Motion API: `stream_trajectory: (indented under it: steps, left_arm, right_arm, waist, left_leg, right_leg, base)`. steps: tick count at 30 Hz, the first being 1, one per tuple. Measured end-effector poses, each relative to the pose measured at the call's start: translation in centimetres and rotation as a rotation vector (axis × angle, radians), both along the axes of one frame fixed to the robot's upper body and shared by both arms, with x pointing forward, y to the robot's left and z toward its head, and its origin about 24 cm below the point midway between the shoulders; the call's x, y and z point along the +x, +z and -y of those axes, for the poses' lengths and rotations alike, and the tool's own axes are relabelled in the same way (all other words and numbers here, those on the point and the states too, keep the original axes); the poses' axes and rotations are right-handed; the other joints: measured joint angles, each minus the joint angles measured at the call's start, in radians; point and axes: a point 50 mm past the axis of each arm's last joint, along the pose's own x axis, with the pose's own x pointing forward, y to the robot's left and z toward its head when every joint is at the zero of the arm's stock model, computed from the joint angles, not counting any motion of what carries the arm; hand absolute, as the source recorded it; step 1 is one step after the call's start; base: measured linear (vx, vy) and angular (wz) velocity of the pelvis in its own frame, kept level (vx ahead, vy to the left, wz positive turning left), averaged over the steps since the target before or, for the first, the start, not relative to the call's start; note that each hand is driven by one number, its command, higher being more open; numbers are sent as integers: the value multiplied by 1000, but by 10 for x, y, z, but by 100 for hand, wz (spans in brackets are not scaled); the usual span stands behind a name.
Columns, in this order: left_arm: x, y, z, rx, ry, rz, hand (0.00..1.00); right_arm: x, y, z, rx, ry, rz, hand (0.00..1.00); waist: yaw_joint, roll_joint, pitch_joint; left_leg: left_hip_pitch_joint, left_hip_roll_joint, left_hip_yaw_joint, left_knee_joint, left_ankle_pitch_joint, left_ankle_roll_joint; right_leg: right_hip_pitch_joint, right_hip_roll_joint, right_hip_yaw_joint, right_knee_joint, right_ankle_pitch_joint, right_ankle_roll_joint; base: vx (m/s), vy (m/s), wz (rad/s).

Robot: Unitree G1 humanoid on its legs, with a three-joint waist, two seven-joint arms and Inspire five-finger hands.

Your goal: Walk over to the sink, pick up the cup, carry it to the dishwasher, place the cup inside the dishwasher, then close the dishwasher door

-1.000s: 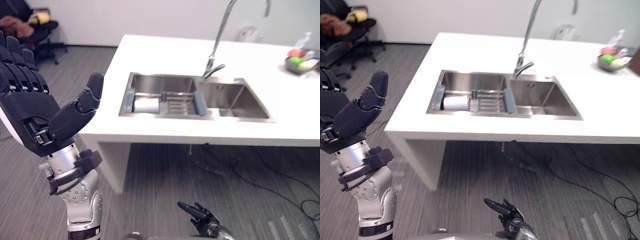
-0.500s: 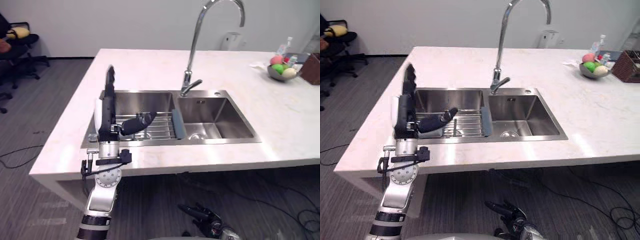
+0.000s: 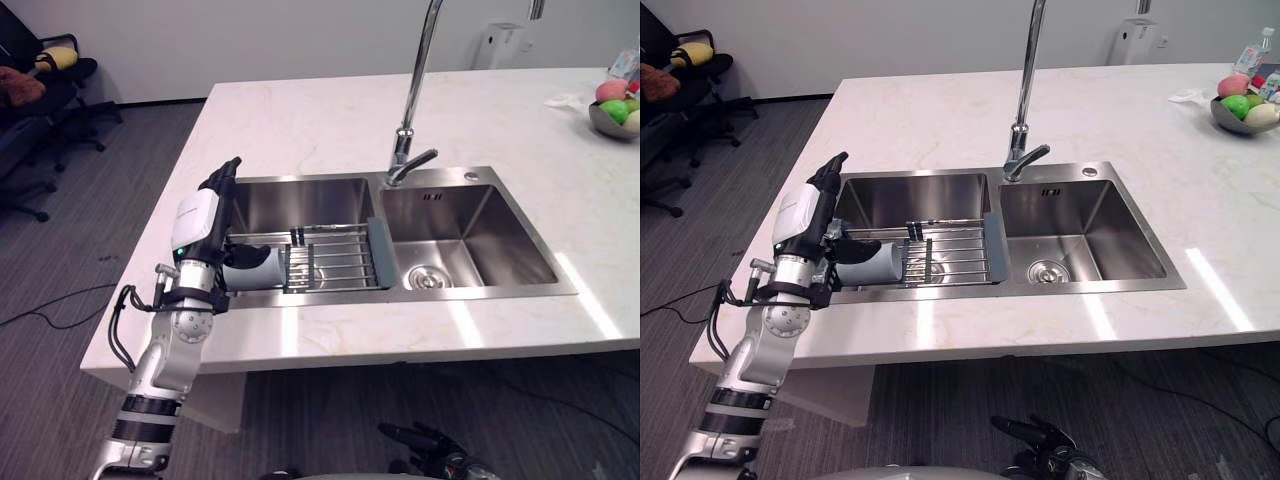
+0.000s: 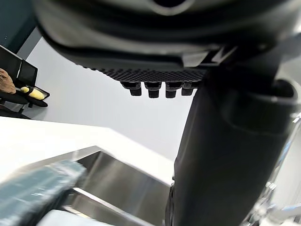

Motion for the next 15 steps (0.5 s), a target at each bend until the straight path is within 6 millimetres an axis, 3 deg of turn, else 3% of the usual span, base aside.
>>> stream_trajectory:
  steps: [3, 5, 7, 10, 15]
  left_arm:
    - [10, 9, -5, -33, -52, -56, 100]
    - [18, 25, 3, -90, -135, -54, 100]
    - [25, 49, 14, -130, -298, -63, 100]
    - [25, 73, 22, -132, -474, -101, 100]
    - [26, 97, 15, -61, -534, -134, 100]
  right_arm:
    - [-2, -1, -1, 4, -2, -5, 100]
    - [-4, -1, -1, 4, 1, -6, 100]
    - [-4, 0, -1, 4, 2, 5, 100]
    - [-2, 2, 0, 13, 6, 26, 100]
    - [-6, 1, 0, 18, 2, 15, 100]
  waist:
    - [-1, -1, -1]
    - [1, -1, -1]
    - [1, -1, -1]
    - [-5, -3, -8]
    - [-4, -21, -37]
  left_leg:
    - [29, -11, 4, -24, 3, 5]
    - [29, -18, -2, -31, 7, 11]
    - [30, -31, -5, -40, 11, 21]
    - [30, -36, -3, -46, 5, 25]
    - [7, -42, 13, -51, 12, 34]
  right_leg:
    - [14, -2, -9, 1, 1, 1]
    - [13, -9, -10, 1, 0, 2]
    - [-8, -26, -9, 35, -25, 30]
    - [-54, -40, -5, 119, -69, 31]
    - [-90, -46, -8, 113, -61, 41]
  base:
    - [10, 13, -7]
    - [-26, 16, 5]
    - [-62, 18, 3]
    - [-59, 15, -3]
    - [-4, 24, -9]
